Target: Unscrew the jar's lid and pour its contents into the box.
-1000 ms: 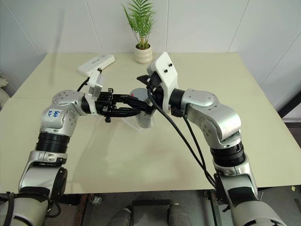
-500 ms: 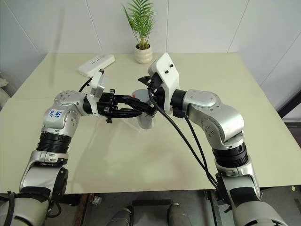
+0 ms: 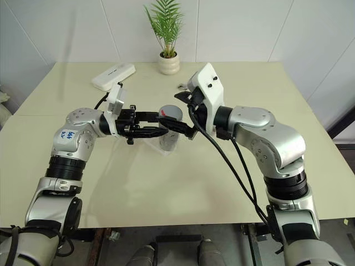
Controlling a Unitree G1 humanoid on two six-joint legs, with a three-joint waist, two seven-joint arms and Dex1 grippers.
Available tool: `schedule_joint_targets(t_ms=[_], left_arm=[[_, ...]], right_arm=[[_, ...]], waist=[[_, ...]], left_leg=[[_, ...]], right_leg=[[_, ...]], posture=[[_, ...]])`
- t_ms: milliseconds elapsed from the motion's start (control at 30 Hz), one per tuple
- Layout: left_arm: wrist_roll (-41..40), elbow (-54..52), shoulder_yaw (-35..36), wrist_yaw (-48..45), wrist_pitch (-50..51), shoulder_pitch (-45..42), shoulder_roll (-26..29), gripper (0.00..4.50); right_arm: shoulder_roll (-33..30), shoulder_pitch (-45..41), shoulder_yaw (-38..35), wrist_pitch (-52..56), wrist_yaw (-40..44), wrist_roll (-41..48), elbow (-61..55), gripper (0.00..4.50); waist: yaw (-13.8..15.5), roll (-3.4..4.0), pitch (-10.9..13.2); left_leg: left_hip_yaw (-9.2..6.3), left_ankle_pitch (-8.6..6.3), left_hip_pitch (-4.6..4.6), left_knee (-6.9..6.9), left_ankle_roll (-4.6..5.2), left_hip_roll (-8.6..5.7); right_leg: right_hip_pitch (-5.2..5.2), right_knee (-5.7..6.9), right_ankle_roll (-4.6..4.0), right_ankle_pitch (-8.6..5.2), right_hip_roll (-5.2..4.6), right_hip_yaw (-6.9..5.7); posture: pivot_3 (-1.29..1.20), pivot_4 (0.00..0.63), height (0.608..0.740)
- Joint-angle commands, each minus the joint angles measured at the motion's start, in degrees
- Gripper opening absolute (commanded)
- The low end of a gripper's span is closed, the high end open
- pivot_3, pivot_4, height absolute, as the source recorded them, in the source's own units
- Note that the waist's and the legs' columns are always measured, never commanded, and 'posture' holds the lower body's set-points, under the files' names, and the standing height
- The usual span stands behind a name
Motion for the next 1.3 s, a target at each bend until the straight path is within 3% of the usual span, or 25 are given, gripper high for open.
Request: schedule_joint_targets(t_ms=[33,500,1300], left_arm=[[-1.33,-0.91,1.98,-0.40,-1.47,-0.47,0.72,1.93],[-4.18,-1.39,3.63,-0.29,-1.07,1.03,-1.64,1.91],[-4.11,0.63,4.13,-1.23,-4.45,1.52,-1.54,1.91]], right_arm=[[-1.93,0.28,-4.64,0.70,-1.41,0.31,-2.29,4.50],[2.30,0.72,-5.23,3.52,-4.56,4.23,-6.13,4.50],[8.63,1.42,-0.84,3.01,-9.13,0.92,-6.65,4.50]], waist=[[0.06,0.00,0.00],[0.05,0.00,0.00],[0.07,0.00,0.00]], left_leg=[[0.00,0.00,0.00,0.00,0.00,0.00],[0.00,0.00,0.00,0.00,0.00,0.00],[-0.01,0.00,-0.01,-0.02,0.00,0.00]], right_leg=[[0.00,0.00,0.00,0.00,-0.01,0.00],[0.00,0.00,0.00,0.00,-0.01,0.00],[0.00,-0.01,0.00,0.00,-0.01,0.00]], posture=[[0.00,0.150,0.740],[0.00,0.150,0.740],[0.00,0.150,0.740]])
